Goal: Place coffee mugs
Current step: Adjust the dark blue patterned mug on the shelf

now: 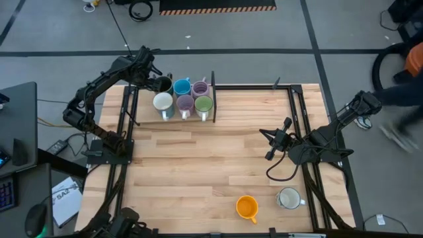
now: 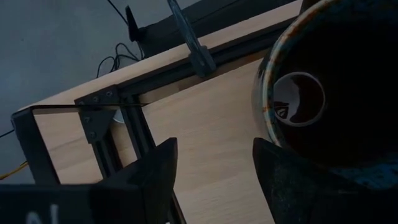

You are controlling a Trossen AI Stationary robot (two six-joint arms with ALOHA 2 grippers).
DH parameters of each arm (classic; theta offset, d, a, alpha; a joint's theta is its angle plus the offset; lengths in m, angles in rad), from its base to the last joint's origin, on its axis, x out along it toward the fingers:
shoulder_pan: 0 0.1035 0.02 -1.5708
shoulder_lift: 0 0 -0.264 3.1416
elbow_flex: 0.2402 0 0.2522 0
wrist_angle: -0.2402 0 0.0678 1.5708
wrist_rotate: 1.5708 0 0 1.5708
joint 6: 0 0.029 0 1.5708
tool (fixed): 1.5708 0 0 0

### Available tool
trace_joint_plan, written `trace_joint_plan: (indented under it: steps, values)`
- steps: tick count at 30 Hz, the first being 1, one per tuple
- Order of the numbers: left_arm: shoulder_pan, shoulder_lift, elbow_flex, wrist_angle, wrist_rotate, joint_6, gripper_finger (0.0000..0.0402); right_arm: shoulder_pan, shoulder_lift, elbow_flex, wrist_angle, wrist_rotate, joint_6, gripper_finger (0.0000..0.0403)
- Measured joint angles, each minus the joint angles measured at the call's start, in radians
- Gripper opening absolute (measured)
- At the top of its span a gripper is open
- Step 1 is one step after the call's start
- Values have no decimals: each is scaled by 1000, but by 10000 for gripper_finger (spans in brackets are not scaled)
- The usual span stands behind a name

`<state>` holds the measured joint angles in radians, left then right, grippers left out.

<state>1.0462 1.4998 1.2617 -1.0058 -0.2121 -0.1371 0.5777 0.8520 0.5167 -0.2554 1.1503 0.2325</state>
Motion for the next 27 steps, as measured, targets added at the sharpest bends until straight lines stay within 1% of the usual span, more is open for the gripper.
trace_joint_plan:
  steps: [4,10,14,16,23,27]
  values:
    - [0,0,0,0,-19,0,215,0,0,0,0,0,0,12]
    - [-1,0,0,1,-82,3,215,0,0,0,0,0,0,12]
    - [0,0,7,17,-121,26,215,0,0,0,0,0,0,12]
    - [-3,-1,15,54,-145,40,215,0,0,0,0,0,0,12]
    - [-8,-1,28,192,-145,44,215,0,0,0,0,0,0,12]
    - [1,-1,29,181,-142,51,215,0,0,0,0,0,0,12]
